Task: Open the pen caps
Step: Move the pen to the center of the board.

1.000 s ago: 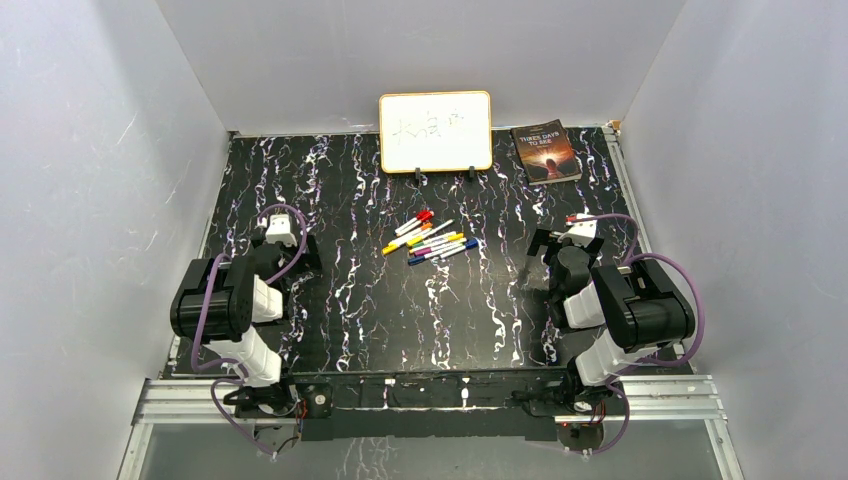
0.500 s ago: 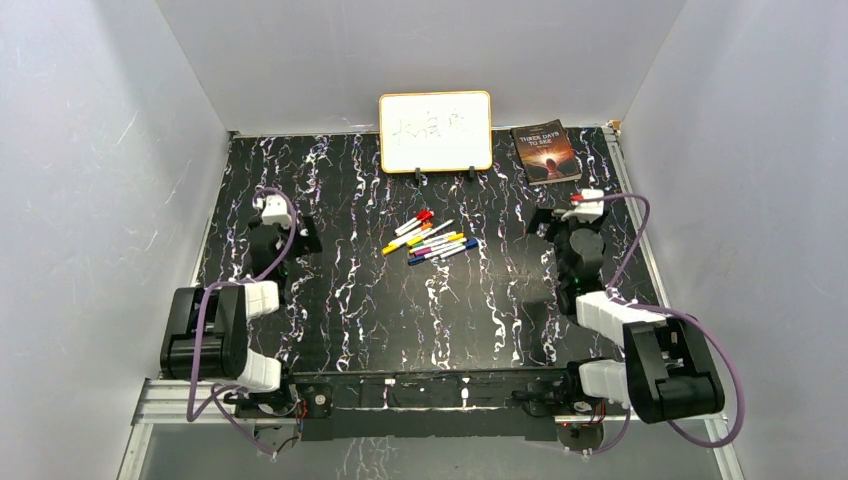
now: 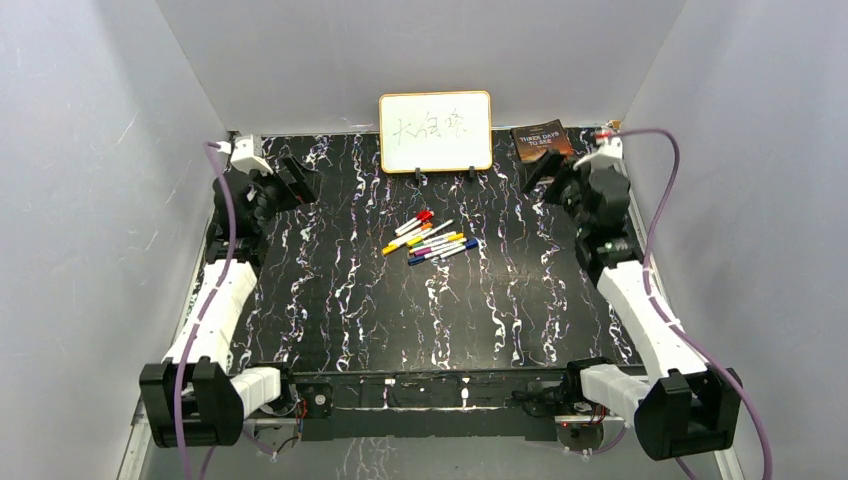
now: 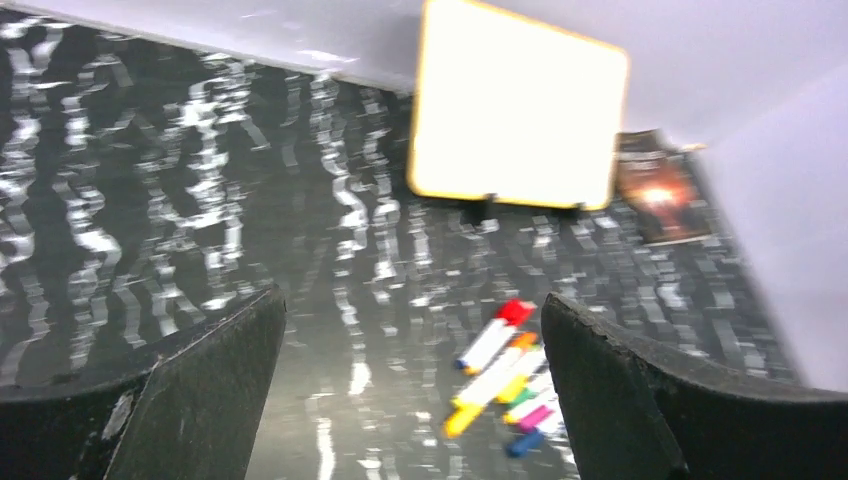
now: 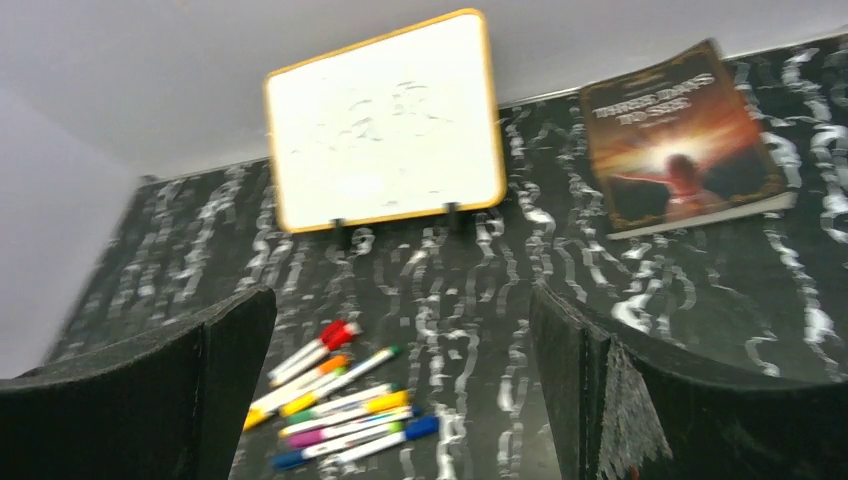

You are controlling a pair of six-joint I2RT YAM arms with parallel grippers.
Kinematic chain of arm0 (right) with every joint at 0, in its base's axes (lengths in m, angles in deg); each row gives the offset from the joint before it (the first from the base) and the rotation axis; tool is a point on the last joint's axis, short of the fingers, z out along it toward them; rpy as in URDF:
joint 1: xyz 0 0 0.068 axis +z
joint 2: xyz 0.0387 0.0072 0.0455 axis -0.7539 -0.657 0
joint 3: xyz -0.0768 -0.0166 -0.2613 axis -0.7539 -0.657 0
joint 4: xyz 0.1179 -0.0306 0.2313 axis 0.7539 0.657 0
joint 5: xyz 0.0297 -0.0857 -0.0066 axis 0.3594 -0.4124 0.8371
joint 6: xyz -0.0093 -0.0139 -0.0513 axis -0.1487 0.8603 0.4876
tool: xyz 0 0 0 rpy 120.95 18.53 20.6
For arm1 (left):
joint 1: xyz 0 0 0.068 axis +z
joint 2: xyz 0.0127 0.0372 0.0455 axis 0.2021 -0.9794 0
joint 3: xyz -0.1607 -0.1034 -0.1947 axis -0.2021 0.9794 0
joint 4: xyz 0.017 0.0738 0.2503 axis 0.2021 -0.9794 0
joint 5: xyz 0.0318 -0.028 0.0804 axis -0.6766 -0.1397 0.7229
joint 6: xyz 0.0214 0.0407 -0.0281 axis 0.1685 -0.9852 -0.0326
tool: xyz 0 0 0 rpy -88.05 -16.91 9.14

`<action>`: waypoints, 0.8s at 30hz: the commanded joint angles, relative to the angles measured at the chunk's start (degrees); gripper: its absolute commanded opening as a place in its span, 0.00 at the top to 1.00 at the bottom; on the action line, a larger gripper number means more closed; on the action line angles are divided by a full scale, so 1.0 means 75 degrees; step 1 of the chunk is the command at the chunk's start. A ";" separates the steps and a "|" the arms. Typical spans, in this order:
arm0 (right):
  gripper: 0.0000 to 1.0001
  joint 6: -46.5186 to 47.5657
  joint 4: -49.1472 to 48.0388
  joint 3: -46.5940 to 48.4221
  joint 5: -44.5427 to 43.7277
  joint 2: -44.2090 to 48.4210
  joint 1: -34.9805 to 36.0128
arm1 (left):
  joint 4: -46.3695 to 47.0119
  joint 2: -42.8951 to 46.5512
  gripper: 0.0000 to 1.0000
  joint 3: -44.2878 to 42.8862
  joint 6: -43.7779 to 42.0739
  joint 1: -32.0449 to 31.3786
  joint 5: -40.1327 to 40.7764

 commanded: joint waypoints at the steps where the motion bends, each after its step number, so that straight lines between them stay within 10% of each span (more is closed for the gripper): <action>1: 0.02 -0.0693 0.3640 0.2481 0.1658 -0.0548 0.0012 | -0.1231 0.0548 0.02 -0.0620 0.2085 -0.0065 -0.1643; 8: 0.02 -0.0620 0.4675 0.3133 0.3973 -0.0680 0.0006 | -0.2380 0.1104 0.02 -0.0751 0.2863 -0.0057 -0.3167; 13: 0.02 -0.2121 0.5573 0.2493 0.3533 -0.0464 -0.0107 | -0.2340 0.1865 0.02 -0.0429 0.3208 -0.0045 -0.3409; 24: 0.02 -0.2477 0.3714 0.0705 0.5979 0.0010 -0.0140 | -0.2732 0.1958 0.02 -0.0544 0.3069 -0.0056 -0.4222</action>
